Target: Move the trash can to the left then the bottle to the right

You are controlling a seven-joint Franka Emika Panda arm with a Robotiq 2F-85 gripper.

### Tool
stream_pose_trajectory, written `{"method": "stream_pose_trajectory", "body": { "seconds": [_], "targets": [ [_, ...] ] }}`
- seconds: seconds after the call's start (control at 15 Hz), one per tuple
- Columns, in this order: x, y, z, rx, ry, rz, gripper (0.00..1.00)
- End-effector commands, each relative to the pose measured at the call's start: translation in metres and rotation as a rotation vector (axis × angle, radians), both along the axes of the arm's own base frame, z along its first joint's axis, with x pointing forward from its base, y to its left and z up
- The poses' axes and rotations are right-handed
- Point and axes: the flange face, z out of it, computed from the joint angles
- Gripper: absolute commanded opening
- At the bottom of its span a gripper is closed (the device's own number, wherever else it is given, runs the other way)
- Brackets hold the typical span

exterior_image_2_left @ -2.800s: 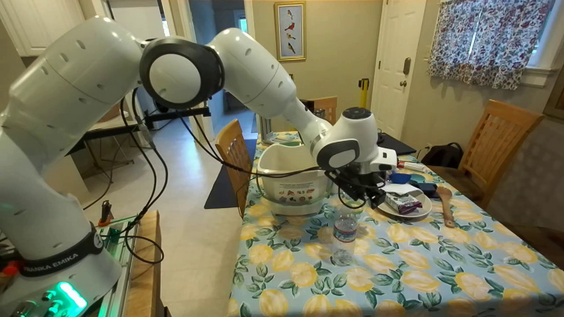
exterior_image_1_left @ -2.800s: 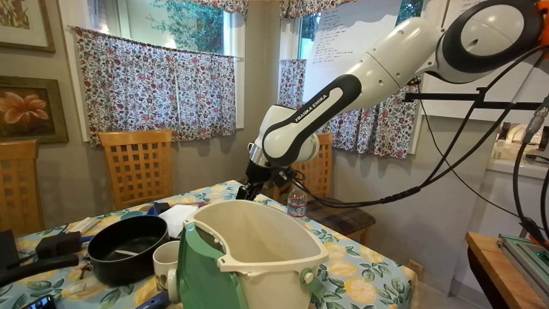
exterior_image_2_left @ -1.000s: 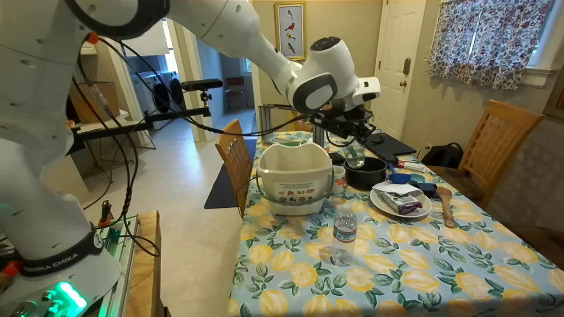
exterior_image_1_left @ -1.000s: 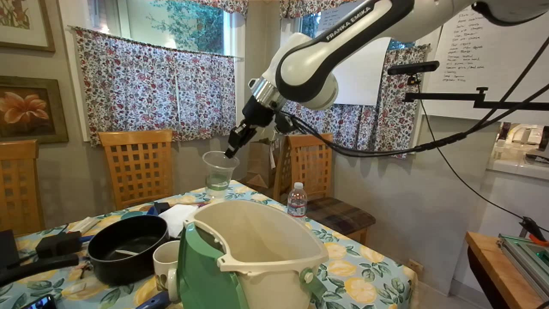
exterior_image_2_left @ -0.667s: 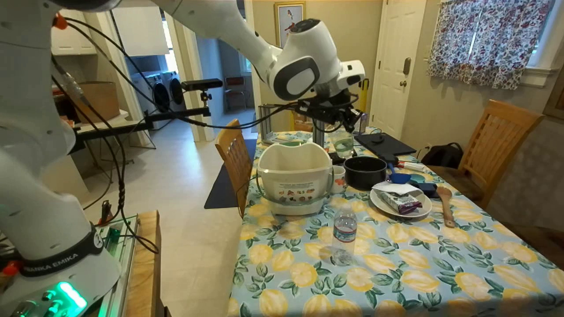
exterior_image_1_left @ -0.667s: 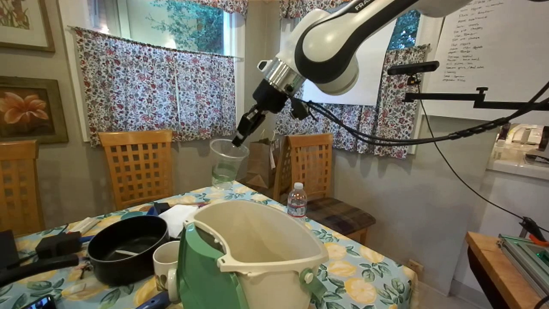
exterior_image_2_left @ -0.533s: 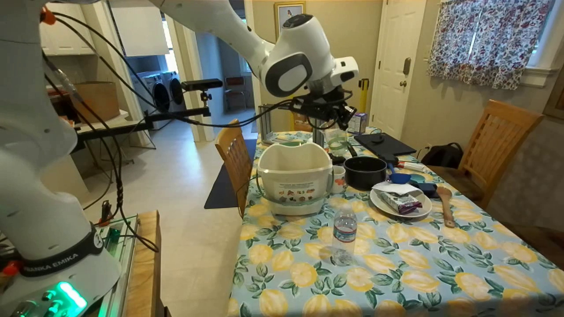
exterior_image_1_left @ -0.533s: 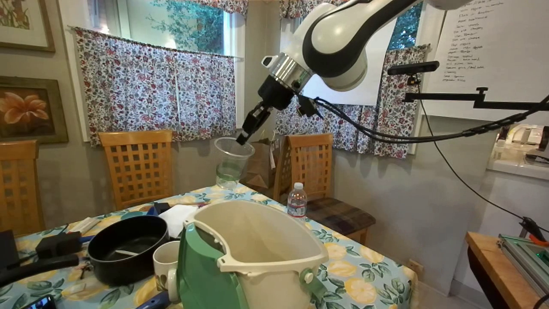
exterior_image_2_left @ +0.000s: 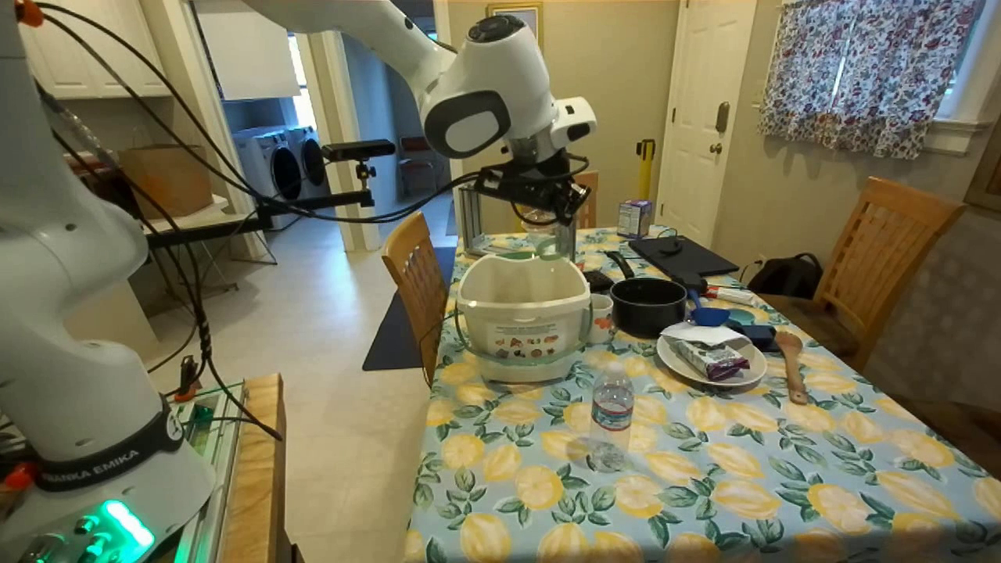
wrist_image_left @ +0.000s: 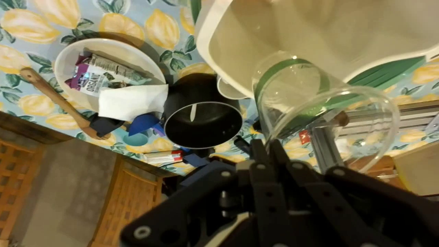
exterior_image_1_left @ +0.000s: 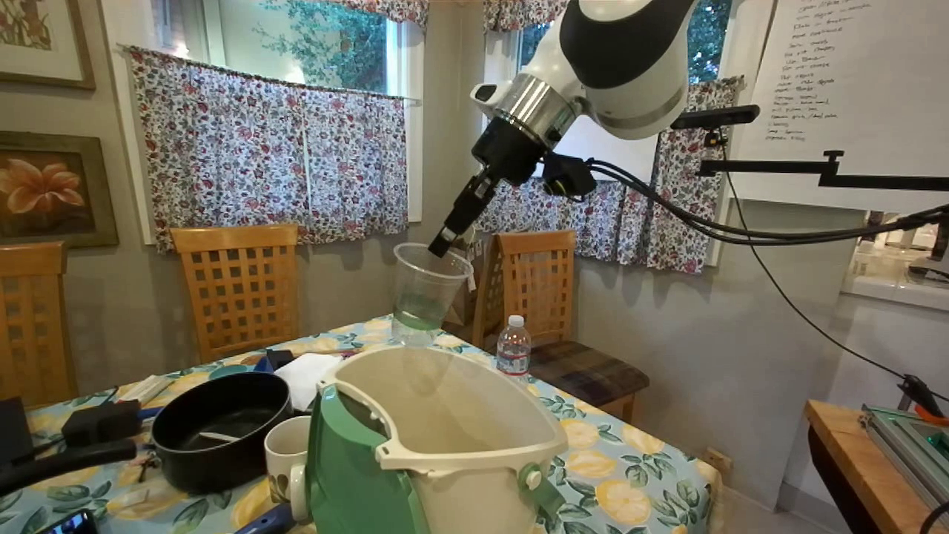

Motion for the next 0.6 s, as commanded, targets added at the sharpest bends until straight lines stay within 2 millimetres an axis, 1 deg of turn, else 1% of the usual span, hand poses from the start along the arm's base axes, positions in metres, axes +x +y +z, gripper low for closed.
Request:
{"method": "stream_pose_trajectory", "body": {
  "seconds": [0.0,0.2,0.33,0.4,0.53],
  "targets": [
    [-0.014,-0.004,-0.017,0.016,0.102,0.059,0.02],
    [-0.008,-0.017,-0.049,0.003,0.169,0.072,0.02],
    [-0.001,-0.025,-0.068,-0.019,0.182,0.056,0.02],
    [0.002,-0.028,-0.078,-0.02,0.185,0.055,0.02],
    [0.009,-0.025,-0.092,-0.012,0.185,0.052,0.02]
  ]
}}
